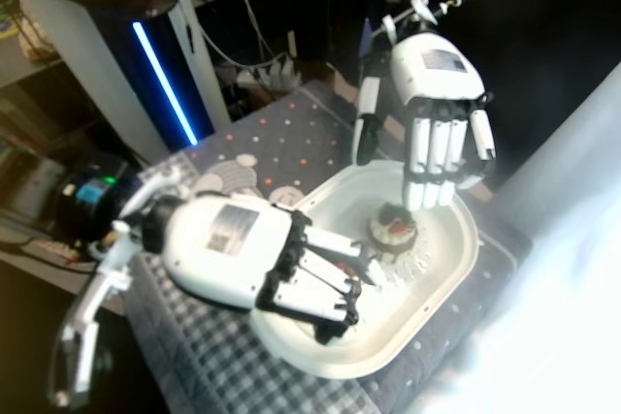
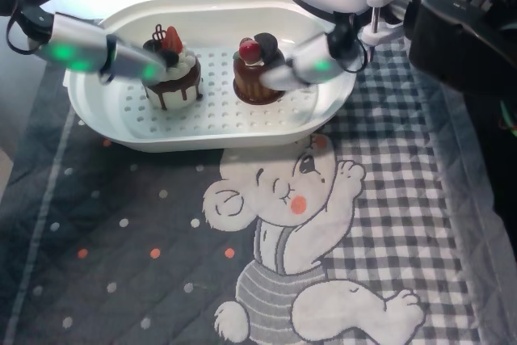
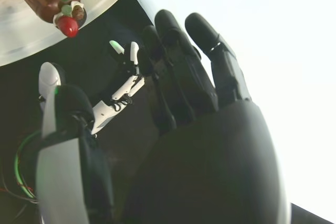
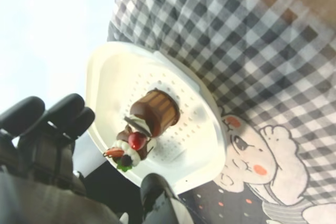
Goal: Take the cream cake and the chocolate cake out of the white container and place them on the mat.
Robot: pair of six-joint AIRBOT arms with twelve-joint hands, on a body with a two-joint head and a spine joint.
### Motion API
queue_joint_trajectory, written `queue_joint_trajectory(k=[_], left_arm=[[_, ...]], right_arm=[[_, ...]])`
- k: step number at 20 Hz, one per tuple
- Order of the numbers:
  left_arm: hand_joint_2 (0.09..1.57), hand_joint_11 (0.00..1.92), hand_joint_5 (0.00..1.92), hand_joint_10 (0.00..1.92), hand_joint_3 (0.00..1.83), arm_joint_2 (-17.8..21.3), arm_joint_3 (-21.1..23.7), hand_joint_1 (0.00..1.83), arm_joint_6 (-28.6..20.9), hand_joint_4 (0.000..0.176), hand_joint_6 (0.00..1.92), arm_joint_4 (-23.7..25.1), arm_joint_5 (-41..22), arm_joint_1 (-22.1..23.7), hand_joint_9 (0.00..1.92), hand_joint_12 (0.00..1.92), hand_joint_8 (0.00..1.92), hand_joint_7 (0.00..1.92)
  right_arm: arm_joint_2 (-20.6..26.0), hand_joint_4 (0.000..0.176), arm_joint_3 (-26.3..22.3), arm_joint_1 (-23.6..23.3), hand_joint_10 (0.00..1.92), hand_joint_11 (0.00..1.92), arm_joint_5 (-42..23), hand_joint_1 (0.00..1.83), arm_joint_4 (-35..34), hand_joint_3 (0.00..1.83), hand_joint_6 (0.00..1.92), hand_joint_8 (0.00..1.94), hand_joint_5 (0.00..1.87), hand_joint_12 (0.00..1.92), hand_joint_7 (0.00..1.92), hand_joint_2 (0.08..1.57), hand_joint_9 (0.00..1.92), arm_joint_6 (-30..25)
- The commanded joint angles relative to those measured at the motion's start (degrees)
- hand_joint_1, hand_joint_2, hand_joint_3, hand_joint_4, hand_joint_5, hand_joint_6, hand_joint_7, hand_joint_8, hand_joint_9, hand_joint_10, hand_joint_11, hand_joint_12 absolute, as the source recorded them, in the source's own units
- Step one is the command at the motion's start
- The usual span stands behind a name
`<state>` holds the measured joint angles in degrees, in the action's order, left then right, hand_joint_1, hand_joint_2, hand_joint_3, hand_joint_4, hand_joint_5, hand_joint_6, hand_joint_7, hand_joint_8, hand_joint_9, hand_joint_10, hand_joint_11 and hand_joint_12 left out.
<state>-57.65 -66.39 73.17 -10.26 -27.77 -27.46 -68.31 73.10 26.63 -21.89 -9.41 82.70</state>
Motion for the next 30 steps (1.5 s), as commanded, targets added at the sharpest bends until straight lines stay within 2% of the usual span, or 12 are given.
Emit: queue_joint_trajectory(k=[1,5,8,12,15,17,19,23,26,28,30], left_arm=[[0.86,0.0,0.28,0.07,0.01,0.1,0.1,0.74,-0.1,0.0,0.03,0.1,-7.4,0.4,0.14,0.94,0.0,0.15],[0.87,0.0,0.24,0.04,0.0,-0.3,-0.5,0.76,-0.1,0.0,0.0,0.0,-6.2,0.6,0.14,0.99,0.0,0.11],[0.86,0.0,0.24,0.06,0.0,-1.9,-2.4,0.73,-0.1,0.0,0.0,-0.5,-4.0,1.0,0.22,1.17,0.01,0.16],[0.86,0.0,0.26,0.06,0.0,-3.6,-4.7,0.8,-0.1,0.0,0.0,-2.2,-1.9,0.6,0.27,1.28,0.01,0.2],[0.87,0.0,0.25,0.06,0.0,-4.6,-5.7,0.78,-0.1,0.0,0.0,-2.5,-0.5,0.5,0.29,1.35,0.0,0.2],[0.86,0.0,0.27,0.07,0.0,-5.1,-6.3,0.81,-0.1,0.0,0.01,-2.6,0.6,0.4,0.32,1.33,0.02,0.24],[0.85,0.0,0.28,0.07,0.0,-5.9,-7.0,0.83,-0.1,0.0,0.01,-3.0,1.7,-0.1,0.35,1.38,0.01,0.27],[0.86,0.0,0.28,0.06,0.0,-6.9,-8.0,0.87,-0.1,0.0,0.0,-3.7,3.2,-0.8,0.36,1.38,0.0,0.27],[0.86,0.0,0.29,0.05,0.0,-7.6,-8.7,0.95,-0.1,0.0,0.01,-3.9,4.1,-1.1,0.34,1.31,0.01,0.28],[0.87,0.0,0.31,0.05,0.0,-8.0,-9.2,0.93,-0.1,0.0,0.01,-4.0,4.6,-1.1,0.35,1.29,0.01,0.3],[0.89,0.0,0.32,0.05,0.01,-8.7,-10.1,0.92,-0.1,0.0,0.01,-4.3,5.2,-1.1,0.36,1.27,0.01,0.32]], right_arm=[[0.0,0.0,0.1,-0.9,0.19,0.03,-6.7,0.82,0.1,0.01,0.01,0.01,0.57,1.45,0.58,0.8,0.52,0.1],[-0.2,0.0,0.1,-0.9,0.09,0.03,-6.8,0.82,0.0,0.0,0.0,0.0,0.54,1.46,0.52,0.8,0.52,0.1],[-1.2,0.0,1.0,-0.9,0.08,0.06,-6.7,0.81,-0.7,0.0,0.0,0.01,0.53,1.44,0.52,0.8,0.54,0.1],[-3.3,0.0,2.5,-0.9,0.08,0.15,-6.7,0.78,-2.0,0.0,0.0,0.01,0.49,1.41,0.56,0.79,0.59,0.1],[-4.0,0.0,3.0,-0.9,0.06,0.11,-6.5,0.8,-2.8,0.0,0.0,0.0,0.46,1.39,0.55,0.79,0.57,0.1],[-4.7,0.0,3.4,-0.9,0.05,0.09,-5.8,0.78,-2.9,0.0,0.0,0.0,0.45,1.37,0.55,0.8,0.57,0.1],[-5.7,0.0,4.3,-0.9,0.02,0.08,-4.8,0.82,-3.2,0.0,0.0,0.0,0.43,1.22,0.51,0.81,0.55,0.1],[-6.7,0.0,5.1,-0.9,0.02,0.12,-3.5,0.83,-3.4,0.0,0.0,0.0,0.44,1.35,0.53,0.81,0.59,0.1],[-7.3,0.0,5.8,-0.9,0.02,0.14,-2.4,0.83,-3.7,0.0,0.01,0.0,0.46,1.33,0.53,0.82,0.59,0.1],[-7.7,0.0,6.5,-0.9,0.02,0.14,-1.7,0.83,-4.2,0.0,0.01,0.0,0.49,1.3,0.54,0.83,0.6,0.1],[-8.1,0.0,7.2,-0.9,0.02,0.14,-1.0,0.83,-4.7,0.0,0.01,0.0,0.51,1.35,0.55,0.82,0.61,0.1]])
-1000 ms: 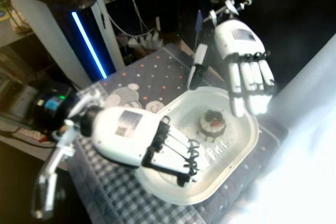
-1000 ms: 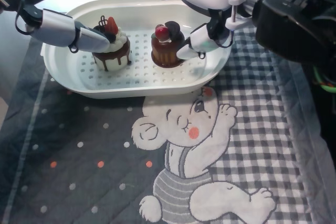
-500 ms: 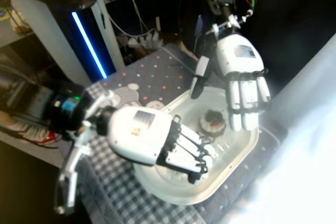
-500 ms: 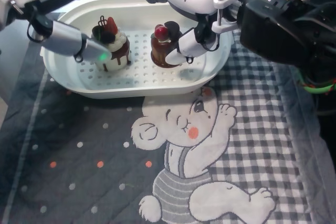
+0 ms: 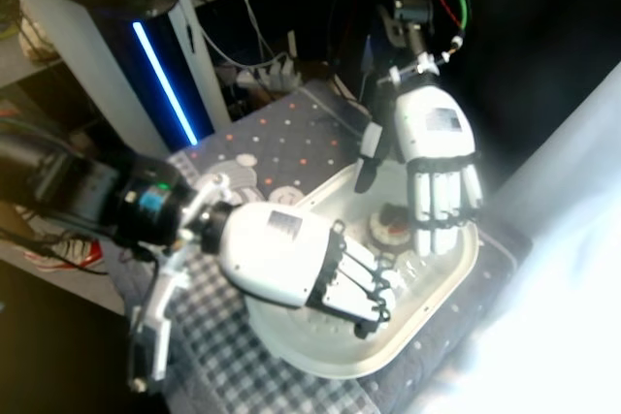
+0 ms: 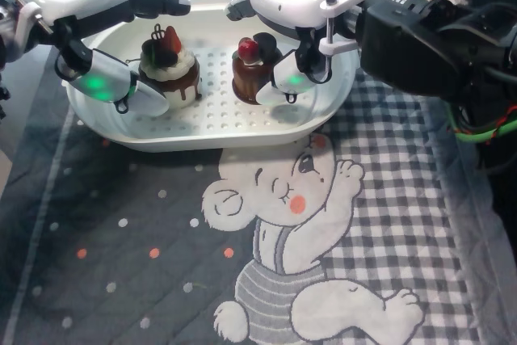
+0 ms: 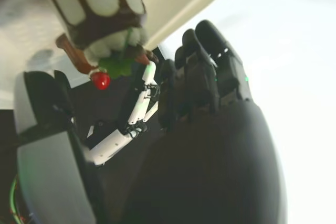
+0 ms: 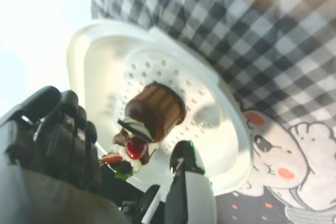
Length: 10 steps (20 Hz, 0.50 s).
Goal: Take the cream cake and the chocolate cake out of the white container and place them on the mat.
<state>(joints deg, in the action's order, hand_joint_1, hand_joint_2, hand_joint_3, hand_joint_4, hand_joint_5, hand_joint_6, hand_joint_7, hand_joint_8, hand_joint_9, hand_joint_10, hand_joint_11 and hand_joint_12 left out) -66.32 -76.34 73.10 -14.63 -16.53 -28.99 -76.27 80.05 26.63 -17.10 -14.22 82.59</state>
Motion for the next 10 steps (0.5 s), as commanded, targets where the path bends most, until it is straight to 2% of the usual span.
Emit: queue_joint_trajectory(k=[1,3,5,6,7,9,10], left_arm=[[0.91,0.0,0.32,0.05,0.02,-0.3,-0.4,0.93,-0.1,0.0,0.01,-0.1,-5.9,0.4,0.36,1.27,0.01,0.32],[0.91,0.0,0.32,0.05,0.01,-1.0,-1.2,0.87,-0.1,0.0,0.01,-0.5,-5.6,0.3,0.38,1.28,0.02,0.35],[0.92,0.0,0.34,0.06,0.01,-1.6,-1.9,0.86,-0.1,0.0,0.01,-1.2,-5.3,0.1,0.4,1.31,0.01,0.36],[0.94,0.0,0.35,0.06,0.01,-1.9,-2.2,0.87,-0.1,0.0,0.01,-1.4,-5.2,0.0,0.41,1.32,0.01,0.36],[0.95,0.0,0.35,0.06,0.02,-2.1,-2.5,0.85,-0.1,0.0,0.01,-1.6,-5.0,-0.1,0.41,1.31,0.01,0.36],[0.96,0.0,0.38,0.05,0.01,-2.3,-2.8,0.84,-0.1,0.0,0.01,-1.9,-4.9,-0.3,0.41,1.28,0.01,0.38],[1.0,0.0,0.42,0.06,0.02,-2.3,-2.8,0.91,-0.1,0.0,0.02,-1.9,-4.9,-0.3,0.45,1.31,0.02,0.42]], right_arm=[[-0.3,0.0,0.4,-0.9,0.03,0.14,-5.6,0.83,0.1,0.0,0.01,0.01,0.53,1.4,0.58,0.83,0.63,0.2],[-0.5,0.0,0.7,-0.9,0.06,0.13,-5.3,0.84,-0.2,0.0,0.01,0.03,0.56,1.57,0.66,0.85,0.68,0.2],[-0.8,0.0,0.8,-0.9,0.64,0.12,-5.1,0.87,-0.2,0.0,0.01,0.01,0.61,1.67,0.73,0.86,0.47,0.2],[-0.9,0.0,0.9,-0.9,0.76,0.11,-5.1,0.88,-0.2,0.0,0.0,0.01,0.62,1.64,0.73,0.87,0.42,0.2],[-1.0,0.0,1.0,-0.9,0.7,0.13,-5.0,0.92,-0.2,0.0,0.0,0.01,0.64,1.55,0.74,0.89,0.45,0.2],[-1.1,0.0,1.1,-0.9,0.76,0.16,-4.8,0.96,-0.2,0.0,0.0,0.01,0.68,1.57,0.78,0.91,0.47,0.2],[-1.2,0.0,1.1,-0.9,0.72,0.19,-4.8,0.98,-0.2,0.0,0.01,0.01,0.71,1.53,0.8,0.94,0.51,0.2]])
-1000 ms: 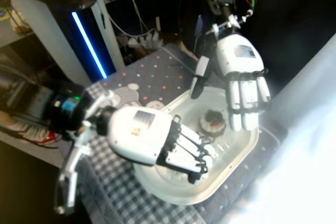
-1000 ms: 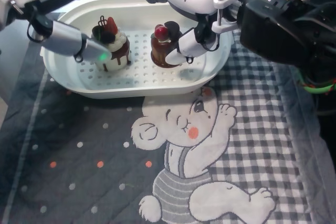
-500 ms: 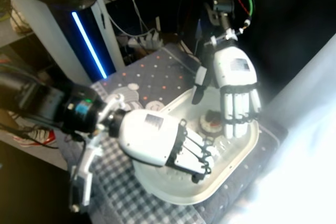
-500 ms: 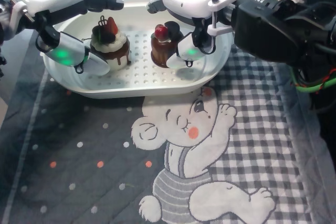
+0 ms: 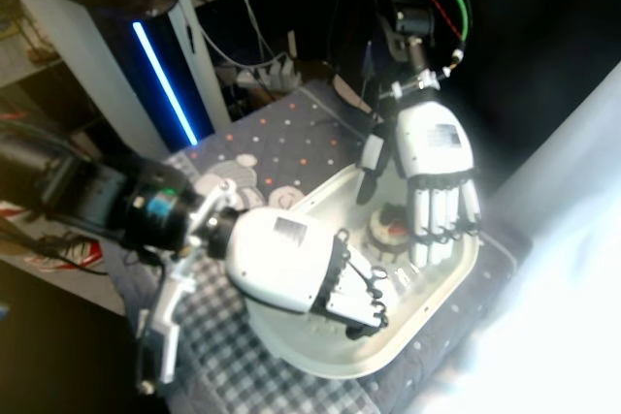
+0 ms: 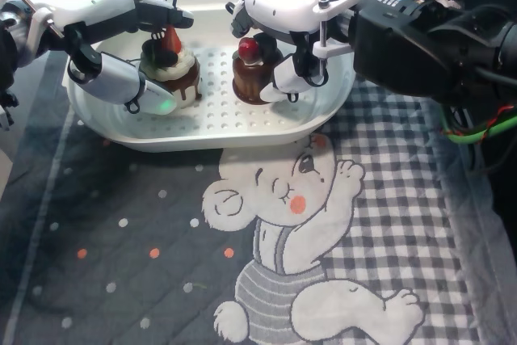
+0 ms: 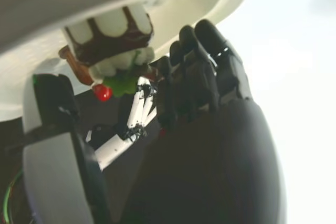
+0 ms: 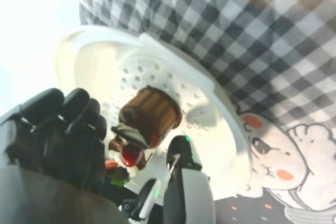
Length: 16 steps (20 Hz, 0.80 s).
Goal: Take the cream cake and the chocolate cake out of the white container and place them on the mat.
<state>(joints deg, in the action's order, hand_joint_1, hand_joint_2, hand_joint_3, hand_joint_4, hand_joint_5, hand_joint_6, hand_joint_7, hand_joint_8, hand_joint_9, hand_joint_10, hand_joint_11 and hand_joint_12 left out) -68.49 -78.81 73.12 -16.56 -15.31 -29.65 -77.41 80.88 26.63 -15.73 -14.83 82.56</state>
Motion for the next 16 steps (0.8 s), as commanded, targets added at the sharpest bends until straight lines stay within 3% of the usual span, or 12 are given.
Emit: queue_joint_trajectory(k=[1,2,3,4,5,8,9,10,11,12,14,16], left_arm=[[1.02,0.0,0.45,0.06,0.01,-0.2,-0.3,0.95,-0.1,0.0,0.02,0.0,-6.1,0.3,0.48,1.33,0.01,0.45],[1.08,0.07,0.57,0.08,0.01,-0.2,-0.4,1.01,-0.1,0.0,0.04,0.0,-6.1,0.3,0.58,1.33,0.03,0.57],[1.12,0.28,0.7,0.15,0.02,-0.3,-0.4,1.13,-0.1,0.0,0.06,0.0,-6.1,0.2,0.75,1.32,0.07,0.75],[1.15,0.46,0.72,1.05,0.0,-0.4,-0.5,1.31,-0.1,0.0,0.97,0.0,-6.1,0.1,0.88,1.34,0.84,0.9],[1.18,0.52,0.68,1.34,0.01,-0.5,-0.7,1.35,-0.1,0.0,1.17,0.0,-6.0,0.1,0.85,1.4,1.12,0.88],[1.21,0.64,0.76,1.56,0.0,-0.8,-0.9,1.35,-0.1,0.0,1.05,0.0,-5.9,-0.1,0.79,1.58,1.34,0.79],[1.24,0.77,0.73,1.66,0.01,-0.9,-1.1,1.24,-0.1,0.0,1.08,-0.2,-5.8,-0.2,0.79,1.8,1.58,0.76],[1.25,0.93,0.72,1.87,0.0,-1.0,-1.2,1.21,-0.1,0.0,1.3,-0.4,-5.8,-0.3,0.86,1.9,1.5,0.74],[1.22,1.12,0.78,1.91,0.0,-1.2,-1.4,1.14,-0.1,0.0,1.26,-0.7,-5.8,-0.5,1.02,1.92,1.84,0.86],[1.22,1.06,0.79,1.92,0.0,-1.2,-1.5,1.12,-0.1,0.0,1.25,-1.0,-5.8,-0.6,0.96,1.92,1.87,0.82],[1.2,1.25,0.81,1.92,0.0,-1.3,-1.5,1.13,-0.1,0.0,1.22,-1.5,-6.1,-0.9,1.12,1.92,1.92,0.97],[1.21,1.13,0.81,1.92,0.0,-1.2,-1.5,1.12,-0.1,0.0,1.24,-1.7,-6.6,-0.9,1.03,1.92,1.92,0.9]], right_arm=[[0.0,0.0,0.3,-0.9,0.65,0.24,-6.2,1.01,0.5,0.0,0.01,0.02,0.75,1.47,0.84,0.95,0.58,0.2],[0.0,0.0,0.3,-0.9,0.64,0.32,-6.2,1.05,0.5,0.01,0.02,0.04,0.83,1.45,0.91,0.99,0.68,0.2],[0.0,0.0,0.3,-0.9,0.72,0.42,-6.2,1.14,0.5,0.01,0.74,0.06,0.97,1.5,1.01,1.07,0.76,0.2],[0.0,0.0,0.3,-0.9,0.82,0.46,-6.2,1.2,0.5,0.0,0.85,0.92,1.02,1.55,0.92,1.11,0.78,0.2],[0.0,0.0,0.3,-0.9,0.86,0.48,-6.2,1.21,0.5,0.0,0.92,1.12,1.02,1.56,0.88,1.13,0.8,0.2],[0.0,0.0,0.3,-0.9,1.06,0.51,-6.2,1.22,0.5,0.0,0.91,1.2,1.03,1.69,0.86,1.14,0.8,0.2],[0.0,0.0,0.2,-0.9,1.09,0.53,-6.2,1.22,0.4,0.0,0.89,1.22,1.03,1.69,0.86,1.14,0.8,0.2],[0.0,0.0,0.2,-0.9,1.02,0.52,-6.2,1.21,0.4,0.0,0.92,1.2,1.02,1.63,0.86,1.14,0.8,0.2],[0.0,0.0,0.2,-0.9,1.0,0.53,-6.2,1.22,0.4,0.0,0.91,1.2,1.03,1.61,0.87,1.14,0.81,0.2],[0.0,0.0,0.2,-0.9,1.01,0.56,-6.2,1.22,0.4,0.0,0.89,1.21,1.02,1.63,0.88,1.14,0.84,0.2],[0.0,0.0,0.1,-0.9,1.08,0.61,-6.3,1.22,0.4,0.0,0.83,1.23,1.02,1.66,0.9,1.13,0.85,0.2],[0.1,0.0,-0.2,-0.9,1.2,0.67,-6.7,1.25,0.4,0.0,0.69,1.26,1.06,1.72,0.94,1.12,0.86,0.2]])
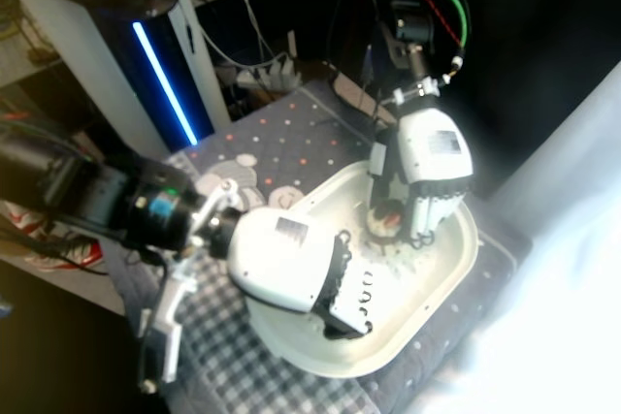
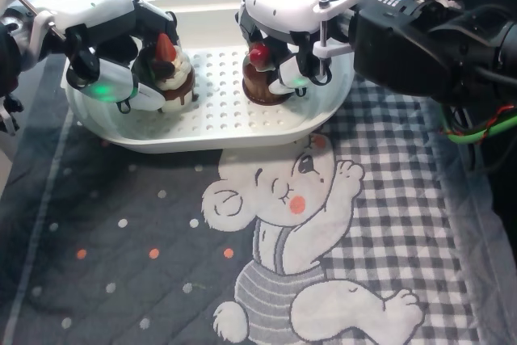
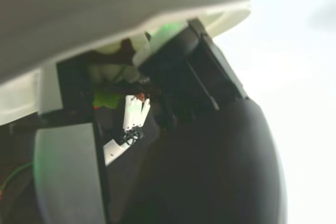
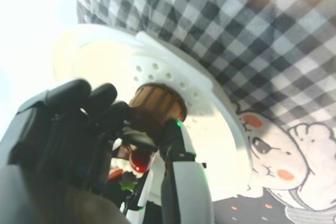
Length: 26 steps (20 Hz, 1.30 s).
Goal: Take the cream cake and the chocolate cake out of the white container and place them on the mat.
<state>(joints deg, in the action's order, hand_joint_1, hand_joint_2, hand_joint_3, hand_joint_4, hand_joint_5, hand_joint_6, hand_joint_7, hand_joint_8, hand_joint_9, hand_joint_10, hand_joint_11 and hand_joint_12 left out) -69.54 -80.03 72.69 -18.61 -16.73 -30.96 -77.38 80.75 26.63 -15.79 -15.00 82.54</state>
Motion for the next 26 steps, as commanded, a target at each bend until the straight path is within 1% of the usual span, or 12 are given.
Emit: queue_joint_trajectory(k=[1,3,4,5,7,10,12,13,15,17,21,26], left_arm=[[1.21,1.15,0.8,1.92,0.0,-0.2,-0.3,1.12,0.4,0.0,1.24,0.3,-5.5,0.4,1.06,1.92,1.92,0.93],[1.25,0.94,0.71,1.92,0.0,0.3,0.4,1.19,0.3,0.0,1.35,0.3,-6.9,0.4,0.9,1.92,1.5,0.74],[1.25,0.94,0.71,1.92,0.0,0.8,0.9,1.2,0.1,0.0,1.36,0.3,-7.9,0.5,0.89,1.92,1.48,0.73],[1.22,1.09,0.78,1.92,0.0,1.3,1.7,1.14,0.0,0.0,1.27,0.3,-9.3,0.5,1.02,1.92,1.83,0.88],[1.25,0.8,0.72,1.75,0.0,3.2,4.0,1.2,-0.2,0.0,1.14,0.9,-12.4,0.9,0.82,1.88,1.59,0.78],[1.23,0.62,0.72,1.6,0.0,6.0,7.5,1.34,-0.3,0.0,1.17,2.6,-16.0,1.3,0.75,1.71,1.35,0.75],[1.22,0.92,0.76,1.8,0.0,8.2,10.1,1.25,-0.3,0.0,1.06,4.0,-18.4,1.3,0.9,1.89,1.47,0.83],[1.2,1.06,0.81,1.91,0.0,9.2,11.6,1.24,-0.3,0.0,1.02,4.8,-19.5,1.1,1.01,1.92,1.43,0.88],[1.16,0.84,0.82,1.48,0.0,12.1,15.2,1.35,-0.3,0.0,1.09,6.0,-22.8,-0.1,0.91,1.74,1.01,0.91],[1.16,0.8,0.76,1.4,0.0,15.2,18.8,1.36,-0.3,0.0,1.19,6.8,-26.5,-1.9,0.9,1.53,1.0,0.89],[1.15,0.73,0.76,1.16,0.0,21.0,25.4,1.48,-0.3,0.0,1.2,9.3,-31.7,-5.3,0.89,1.66,1.07,0.88],[1.15,0.7,0.81,1.29,0.0,26.0,31.9,1.37,-0.3,0.0,1.13,10.6,-37.9,-10.6,0.89,1.38,1.11,0.9]], right_arm=[[0.1,0.0,-0.4,-0.9,1.19,0.68,-7.1,1.25,0.6,0.0,0.68,1.25,1.06,1.7,0.94,1.12,0.87,0.2],[0.6,0.0,-1.5,-0.9,1.03,0.65,-8.5,1.23,0.6,0.0,0.8,1.17,1.04,1.59,0.94,1.12,0.89,0.2],[1.2,0.0,-2.1,-0.9,0.94,0.65,-9.3,1.22,0.7,0.0,0.89,1.11,1.01,1.53,0.95,1.12,0.91,0.2],[2.1,0.008,-3.1,-0.9,0.88,0.61,-10.4,1.22,0.9,0.0,0.94,1.1,0.99,1.51,0.94,1.12,0.92,0.2],[4.5,0.0,-5.6,-0.9,1.18,0.64,-13.2,1.26,1.6,0.0,0.75,1.22,1.02,1.74,0.96,1.12,0.89,0.2],[8.4,0.0,-10.1,-0.9,1.16,0.67,-17.4,1.25,3.0,0.0,0.78,1.13,1.02,1.69,1.01,1.1,0.92,0.2],[10.3,0.0,-13.9,-0.9,1.51,0.94,-21.0,1.26,4.2,0.0,0.71,1.29,0.98,1.87,0.98,1.13,1.06,0.2],[12.4,0.0,-15.9,-0.9,1.87,1.2,-22.9,1.17,4.5,0.0,0.94,1.56,1.0,1.92,1.1,1.11,1.17,0.2],[15.9,0.0,-19.4,-0.9,1.92,1.4,-26.2,1.17,5.4,0.0,0.93,1.93,1.01,1.92,1.17,1.1,1.32,0.2],[19.1,0.0,-22.8,-0.9,1.61,0.8,-28.0,1.25,7.6,0.0,0.8,1.38,0.94,1.92,0.94,1.15,0.93,0.2],[25.2,0.0,-29.3,0.7,1.75,0.83,-30.7,1.25,10.5,0.0,0.74,1.51,0.96,1.92,0.84,1.17,0.87,0.2],[29.7,0.0,-34.8,5.8,1.6,0.55,-36.1,1.27,12.0,0.0,0.52,1.28,1.14,1.92,0.96,1.1,0.64,0.2]])
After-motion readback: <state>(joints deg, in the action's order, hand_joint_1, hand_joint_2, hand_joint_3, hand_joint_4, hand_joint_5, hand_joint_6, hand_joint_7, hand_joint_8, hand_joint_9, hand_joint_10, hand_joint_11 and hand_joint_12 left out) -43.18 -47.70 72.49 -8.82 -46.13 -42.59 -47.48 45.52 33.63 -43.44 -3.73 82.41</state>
